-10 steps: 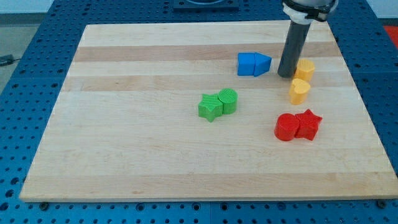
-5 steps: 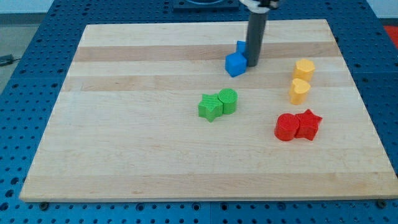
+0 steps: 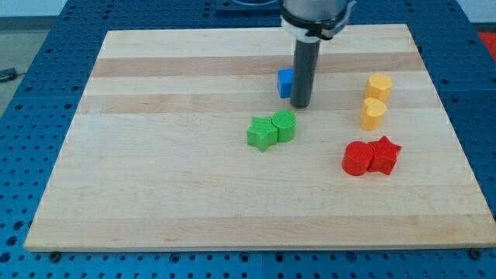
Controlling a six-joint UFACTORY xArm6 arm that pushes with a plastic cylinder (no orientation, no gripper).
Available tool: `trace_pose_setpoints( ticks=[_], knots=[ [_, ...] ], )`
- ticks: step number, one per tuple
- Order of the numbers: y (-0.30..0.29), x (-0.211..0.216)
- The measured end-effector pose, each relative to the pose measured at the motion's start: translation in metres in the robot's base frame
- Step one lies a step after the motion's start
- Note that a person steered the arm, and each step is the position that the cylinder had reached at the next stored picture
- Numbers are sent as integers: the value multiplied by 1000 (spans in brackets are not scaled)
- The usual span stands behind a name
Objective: Put both the blue blocks diagonally to the top right side of the green blocks
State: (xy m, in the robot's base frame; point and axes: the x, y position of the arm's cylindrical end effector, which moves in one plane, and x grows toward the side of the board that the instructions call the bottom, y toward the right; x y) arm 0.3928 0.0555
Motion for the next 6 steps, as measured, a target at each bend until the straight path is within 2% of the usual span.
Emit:
trace_pose_setpoints(
  ticks=[2,3,6],
  knots=[
    [-55,0],
    [-58,-12],
    [-2,-36]
  ],
)
